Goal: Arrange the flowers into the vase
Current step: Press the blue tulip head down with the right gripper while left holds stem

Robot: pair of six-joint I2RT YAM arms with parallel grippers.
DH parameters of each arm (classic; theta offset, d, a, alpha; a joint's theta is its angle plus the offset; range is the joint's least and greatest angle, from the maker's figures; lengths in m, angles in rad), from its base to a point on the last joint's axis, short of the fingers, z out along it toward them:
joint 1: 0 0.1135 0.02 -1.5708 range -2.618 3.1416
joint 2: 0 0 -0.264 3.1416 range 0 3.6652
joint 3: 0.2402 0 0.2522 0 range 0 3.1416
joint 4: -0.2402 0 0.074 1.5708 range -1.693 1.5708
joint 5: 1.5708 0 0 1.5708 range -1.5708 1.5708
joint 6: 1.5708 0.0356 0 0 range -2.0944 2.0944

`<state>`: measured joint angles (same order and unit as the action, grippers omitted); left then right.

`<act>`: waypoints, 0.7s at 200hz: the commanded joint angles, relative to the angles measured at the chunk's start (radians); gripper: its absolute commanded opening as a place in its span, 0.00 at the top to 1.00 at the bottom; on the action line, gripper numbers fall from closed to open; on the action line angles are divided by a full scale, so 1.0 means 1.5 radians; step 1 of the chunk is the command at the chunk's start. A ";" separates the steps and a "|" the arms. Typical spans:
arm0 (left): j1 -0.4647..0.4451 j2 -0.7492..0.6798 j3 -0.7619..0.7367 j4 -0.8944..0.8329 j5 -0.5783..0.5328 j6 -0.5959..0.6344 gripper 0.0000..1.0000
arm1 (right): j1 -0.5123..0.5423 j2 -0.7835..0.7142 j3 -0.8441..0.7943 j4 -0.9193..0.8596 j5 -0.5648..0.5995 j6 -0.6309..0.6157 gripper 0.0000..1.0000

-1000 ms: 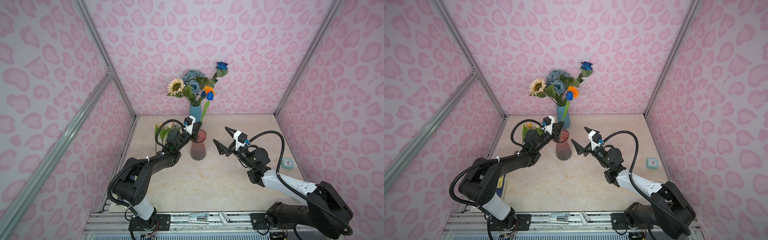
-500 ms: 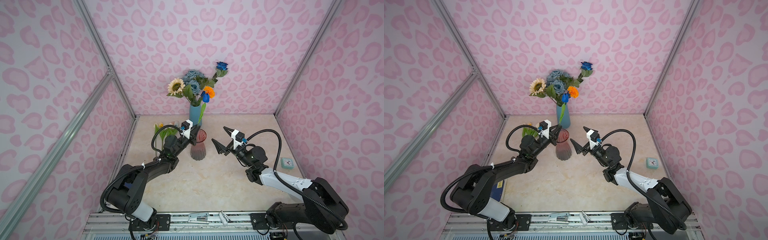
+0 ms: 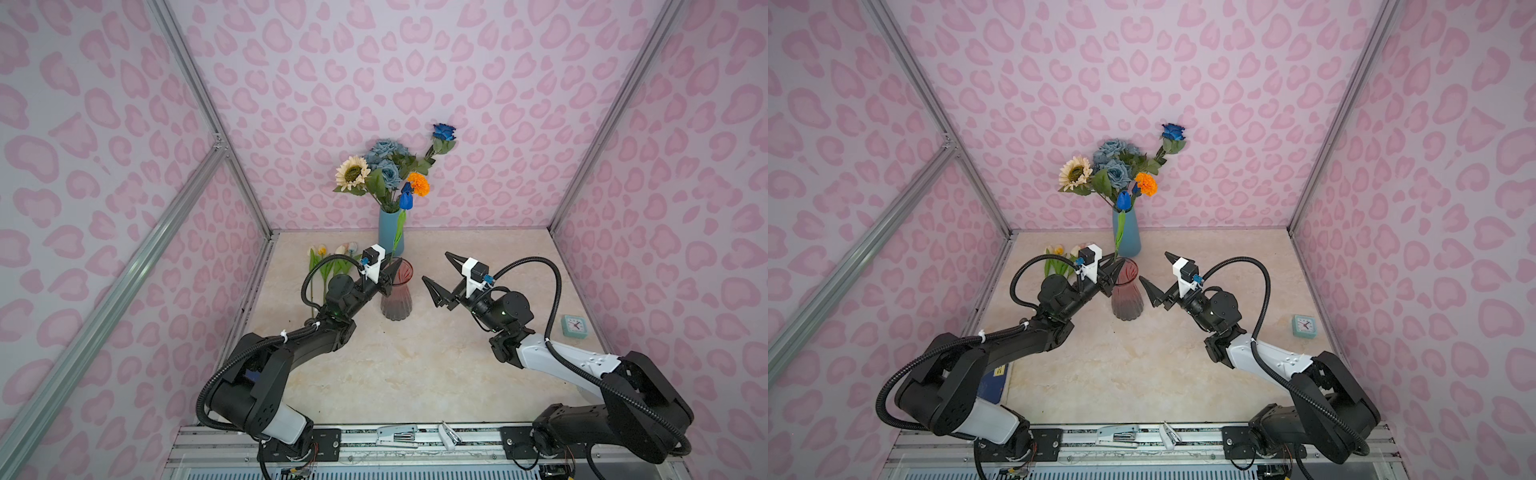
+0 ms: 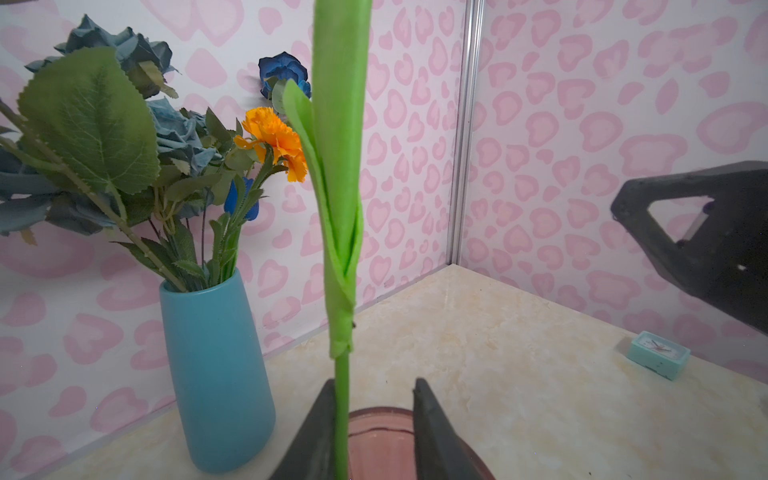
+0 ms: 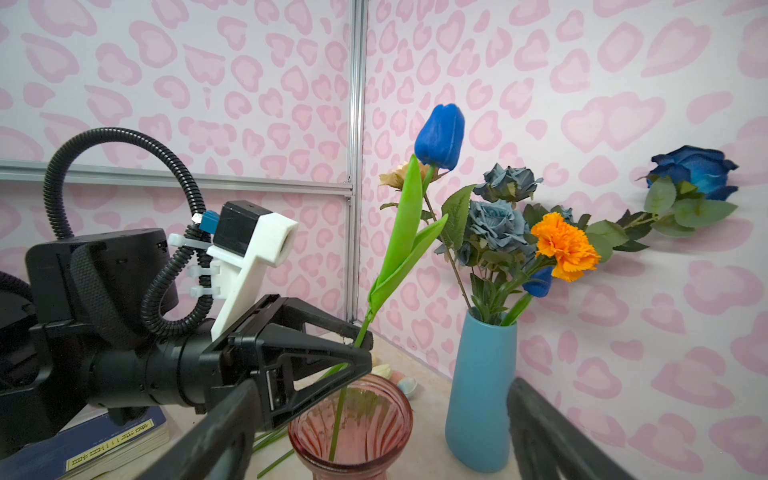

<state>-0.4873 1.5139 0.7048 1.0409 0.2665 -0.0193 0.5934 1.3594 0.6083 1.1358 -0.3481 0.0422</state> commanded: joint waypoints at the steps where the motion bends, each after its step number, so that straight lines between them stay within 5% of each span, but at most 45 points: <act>1: -0.002 -0.011 -0.002 0.015 0.025 0.005 0.69 | -0.005 0.012 0.036 -0.053 0.006 0.003 0.07; 65: -0.004 -0.016 -0.003 0.014 0.037 0.005 0.72 | -0.014 0.121 0.246 -0.250 -0.184 0.057 0.16; 140: -0.008 -0.024 0.002 0.012 0.040 0.007 0.72 | -0.007 0.207 0.310 -0.200 -0.227 0.116 0.36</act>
<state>-0.4995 1.4914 0.6994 1.0412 0.3176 -0.0151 0.5808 1.6417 1.0595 0.8013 -0.6468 0.1707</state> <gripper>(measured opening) 0.277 0.662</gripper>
